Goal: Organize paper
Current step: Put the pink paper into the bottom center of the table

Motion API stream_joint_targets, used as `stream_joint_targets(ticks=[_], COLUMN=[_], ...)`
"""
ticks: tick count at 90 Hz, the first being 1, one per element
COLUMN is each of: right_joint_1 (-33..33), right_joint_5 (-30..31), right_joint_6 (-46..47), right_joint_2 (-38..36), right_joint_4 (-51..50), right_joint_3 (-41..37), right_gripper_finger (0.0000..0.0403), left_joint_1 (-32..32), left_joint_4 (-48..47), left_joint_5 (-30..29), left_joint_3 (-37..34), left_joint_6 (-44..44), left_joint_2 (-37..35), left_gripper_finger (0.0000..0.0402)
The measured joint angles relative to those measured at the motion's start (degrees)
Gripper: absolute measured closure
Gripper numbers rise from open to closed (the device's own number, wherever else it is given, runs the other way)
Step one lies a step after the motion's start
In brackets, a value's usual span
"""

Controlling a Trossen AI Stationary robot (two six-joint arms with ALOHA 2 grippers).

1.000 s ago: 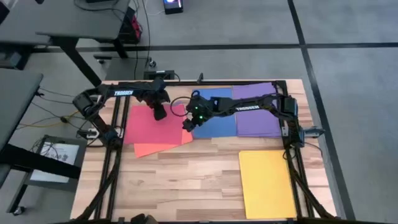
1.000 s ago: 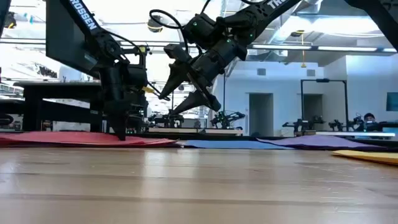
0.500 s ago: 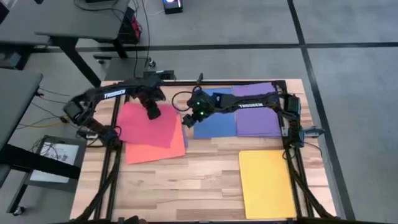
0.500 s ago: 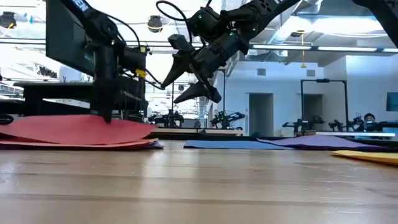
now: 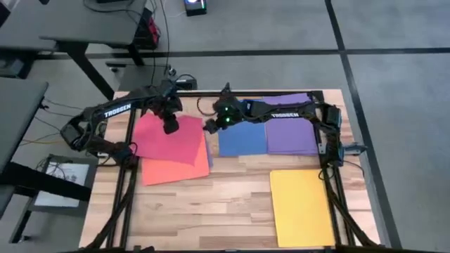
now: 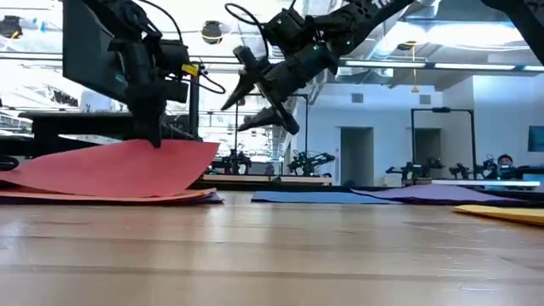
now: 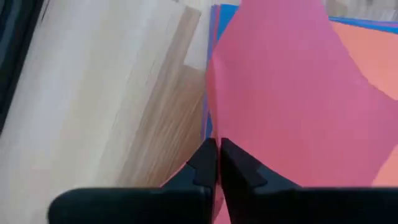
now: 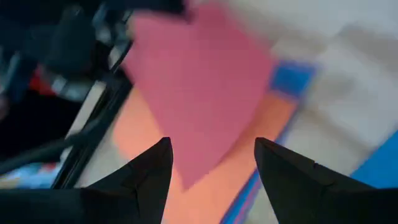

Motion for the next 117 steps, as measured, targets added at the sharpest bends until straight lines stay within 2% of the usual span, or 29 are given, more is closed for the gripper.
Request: stream_joint_targets(ticks=[10,18,43,58,85,117], right_joint_1=[-0.53,0.13,2.74,3.7,3.53,3.72], right_joint_5=[0.05,0.01,3.16,4.22,4.3,4.32], right_joint_6=[-2.7,-7.05,-13.78,-13.95,-10.69,-8.42], right_joint_2=[0.44,0.47,4.64,7.78,9.79,9.88], right_joint_4=[-0.51,2.8,6.33,17.09,19.38,21.32], right_joint_3=[-0.13,-0.69,-1.53,-1.24,-1.46,-1.44], right_gripper_finger=[0.0186,0.0186,0.0186,0.0186,0.0186,0.0186], left_joint_1=[0.0,0.0,0.02,0.0,0.0,-0.17], left_joint_4=[-0.47,-0.45,0.13,1.36,2.13,3.66], left_joint_5=[2.33,4.75,6.51,9.29,12.08,12.42], left_joint_3=[0.02,0.05,0.09,0.13,0.86,3.52], left_joint_6=[0.16,0.11,-1.72,-4.02,-5.41,-6.88], left_joint_2=[-0.44,-0.83,-0.83,-0.88,-0.9,-0.9], left_gripper_finger=[0.0401,0.0401,0.0401,0.0401,0.0401,0.0401])
